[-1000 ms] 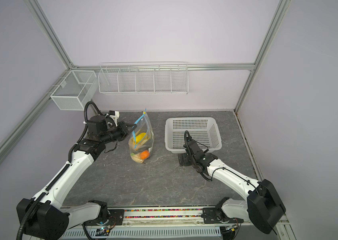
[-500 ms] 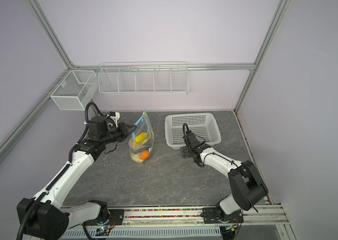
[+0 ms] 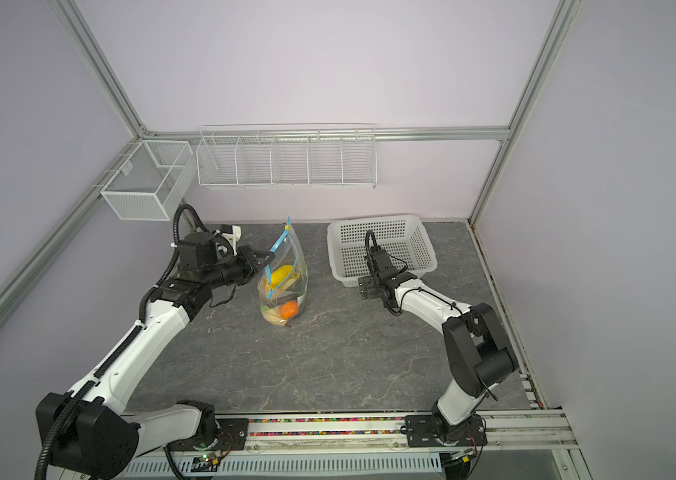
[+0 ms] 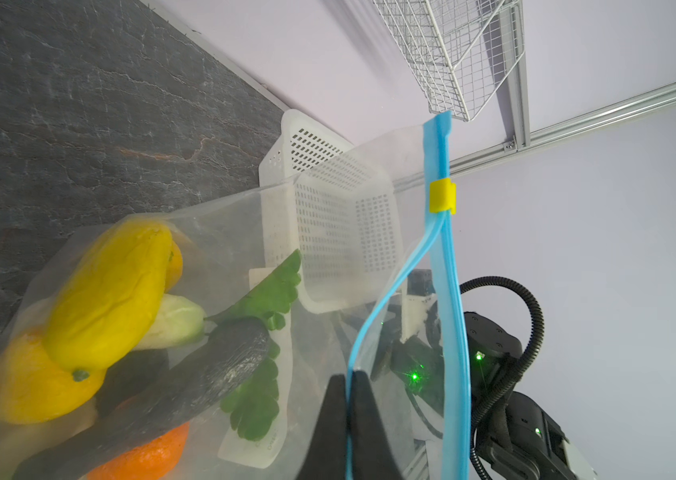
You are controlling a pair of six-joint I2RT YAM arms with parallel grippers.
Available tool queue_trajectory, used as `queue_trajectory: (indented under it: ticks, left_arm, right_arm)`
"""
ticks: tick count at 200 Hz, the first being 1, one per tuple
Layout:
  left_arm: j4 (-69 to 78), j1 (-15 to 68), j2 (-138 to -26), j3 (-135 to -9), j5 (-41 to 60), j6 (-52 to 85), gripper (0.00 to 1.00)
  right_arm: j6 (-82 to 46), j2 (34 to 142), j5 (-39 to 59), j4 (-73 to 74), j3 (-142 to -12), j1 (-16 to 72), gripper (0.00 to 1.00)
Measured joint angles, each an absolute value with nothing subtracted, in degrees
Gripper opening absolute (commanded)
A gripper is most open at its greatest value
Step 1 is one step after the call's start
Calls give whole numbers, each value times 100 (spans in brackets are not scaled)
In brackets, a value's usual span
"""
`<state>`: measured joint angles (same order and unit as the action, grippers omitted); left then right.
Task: Place the food in the zip-top bag and seal the zipper
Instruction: 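Withdraw the open right gripper back over the white basket, then move the right gripper to the bag's blue zipper beside the left gripper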
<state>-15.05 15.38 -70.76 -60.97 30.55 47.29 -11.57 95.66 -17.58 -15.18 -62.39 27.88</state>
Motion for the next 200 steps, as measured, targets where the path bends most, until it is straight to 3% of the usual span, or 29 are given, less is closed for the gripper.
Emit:
queue_trajectory:
  ticks: [82, 116, 163, 200]
  left_arm:
    - [-1632, 1538, -7205, -6292, 3050, 4635, 0]
    - [-1772, 1538, -7277, -6386, 3030, 4617, 0]
    - [-1994, 1542, -7456, -6770, 2998, 4591, 0]
    - [-2215, 1586, -7463, -7002, 2941, 4578, 0]
  right_arm:
    - [-1179, 10280, -1772, -1225, -6943, 2781, 96]
    - [-1238, 10333, -1669, -1221, -7105, 2775, 91]
    - [-2512, 8984, -880, -2530, -7317, 2790, 78]
    - [-3671, 8084, -102, -2783, -7972, 3315, 77]
